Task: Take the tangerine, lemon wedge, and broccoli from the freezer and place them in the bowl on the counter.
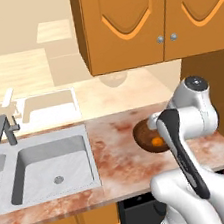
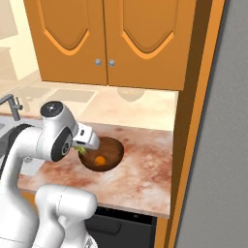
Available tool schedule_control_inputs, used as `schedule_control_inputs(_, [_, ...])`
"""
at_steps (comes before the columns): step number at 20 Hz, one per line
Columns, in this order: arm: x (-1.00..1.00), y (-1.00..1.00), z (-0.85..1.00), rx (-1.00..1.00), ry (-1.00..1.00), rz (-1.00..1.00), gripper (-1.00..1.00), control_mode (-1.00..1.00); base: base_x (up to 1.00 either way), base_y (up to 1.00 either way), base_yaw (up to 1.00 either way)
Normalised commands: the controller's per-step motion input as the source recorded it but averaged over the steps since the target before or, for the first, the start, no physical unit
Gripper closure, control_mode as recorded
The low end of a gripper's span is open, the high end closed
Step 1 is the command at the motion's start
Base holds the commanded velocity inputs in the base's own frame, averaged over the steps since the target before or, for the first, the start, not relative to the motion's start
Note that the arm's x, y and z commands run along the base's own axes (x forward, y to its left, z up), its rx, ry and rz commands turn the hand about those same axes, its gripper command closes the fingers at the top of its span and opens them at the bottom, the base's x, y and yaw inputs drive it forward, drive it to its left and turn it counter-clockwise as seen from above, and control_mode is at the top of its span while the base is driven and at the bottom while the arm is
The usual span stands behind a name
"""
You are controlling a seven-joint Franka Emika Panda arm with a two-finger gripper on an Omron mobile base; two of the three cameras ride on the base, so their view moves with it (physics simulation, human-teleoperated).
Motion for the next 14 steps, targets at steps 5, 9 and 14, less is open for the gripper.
schedule_control_inputs(5, [0.54,-0.19,-0.69,0.00,0.00,0.00,1.00,-1.00,0.00,0.00,0.00])
schedule_control_inputs(9, [0.39,0.00,-0.32,0.00,0.01,0.00,1.00,-1.00,0.00,0.00,0.00])
schedule_control_inputs(14, [0.58,0.00,-0.28,0.00,0.01,0.00,1.00,-1.00,0.00,0.00,0.00])
